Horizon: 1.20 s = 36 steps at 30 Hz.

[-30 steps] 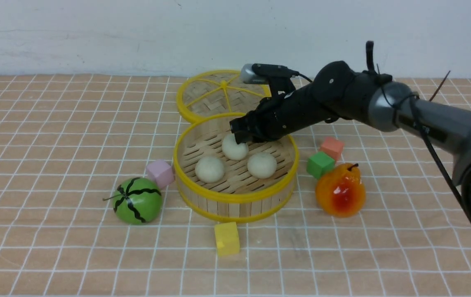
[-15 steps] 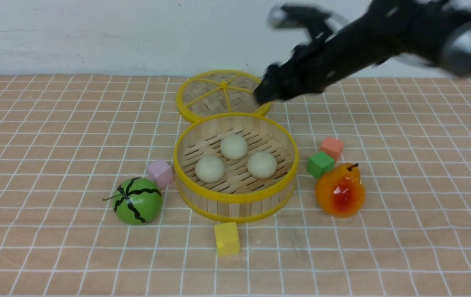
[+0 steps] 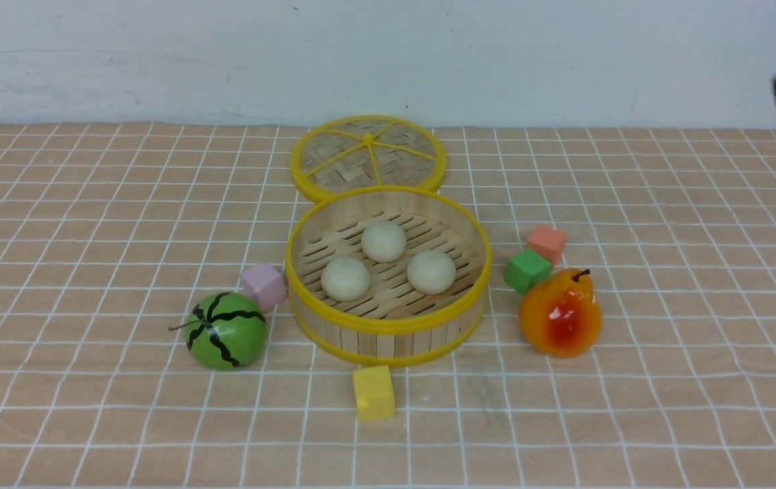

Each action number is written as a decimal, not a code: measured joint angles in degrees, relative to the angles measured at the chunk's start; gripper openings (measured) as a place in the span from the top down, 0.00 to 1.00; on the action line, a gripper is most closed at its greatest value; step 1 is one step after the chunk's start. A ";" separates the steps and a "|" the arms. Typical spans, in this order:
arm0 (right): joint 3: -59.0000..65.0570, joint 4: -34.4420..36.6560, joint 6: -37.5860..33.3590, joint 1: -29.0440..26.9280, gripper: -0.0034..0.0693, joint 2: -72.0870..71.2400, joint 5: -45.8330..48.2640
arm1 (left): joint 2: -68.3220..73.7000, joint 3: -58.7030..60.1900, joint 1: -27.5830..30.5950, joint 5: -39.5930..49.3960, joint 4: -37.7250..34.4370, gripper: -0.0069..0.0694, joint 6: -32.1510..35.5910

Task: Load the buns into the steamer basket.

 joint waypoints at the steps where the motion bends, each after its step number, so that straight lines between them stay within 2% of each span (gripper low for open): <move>1: 6.35 -0.13 0.00 0.00 0.98 -5.02 -3.94 | 0.00 0.00 0.00 0.00 0.00 0.60 0.00; 3: 12.72 -0.19 0.00 0.00 0.98 -10.24 -8.26 | 0.00 0.00 0.00 0.00 0.00 0.60 0.00; 5: 27.58 -0.23 0.02 0.00 0.98 -22.81 -19.26 | 0.00 0.00 0.00 0.00 0.00 0.60 0.00; 6: 27.58 -0.23 0.08 0.00 0.98 -22.81 -19.26 | 0.00 0.00 0.00 0.00 0.00 0.60 0.00; 7: 37.30 -0.23 0.07 0.00 0.98 -31.92 -26.45 | 0.00 0.00 0.00 0.00 0.00 0.60 0.00; 10: 44.88 -0.23 0.23 0.00 0.98 -40.75 -30.38 | 0.00 0.00 0.00 0.00 0.00 0.60 0.00; 11: 49.59 -0.23 0.33 0.00 0.98 -47.80 -30.98 | 0.00 0.00 0.00 0.00 0.00 0.60 0.00; 18: 54.82 -0.39 2.39 0.00 0.98 -61.14 -27.18 | 0.00 0.00 0.00 0.00 0.00 0.60 0.00; 30: 54.94 -0.39 3.04 0.00 0.97 -61.58 -15.31 | 0.00 0.00 0.00 0.00 0.00 0.60 0.00; 34: 55.00 -4.08 3.22 0.00 0.97 -61.58 -13.89 | 0.00 0.00 0.00 0.00 0.00 0.60 0.00; 36: 55.24 -8.72 5.72 0.00 0.96 -61.58 -13.93 | 0.00 0.00 0.00 0.00 0.00 0.60 0.00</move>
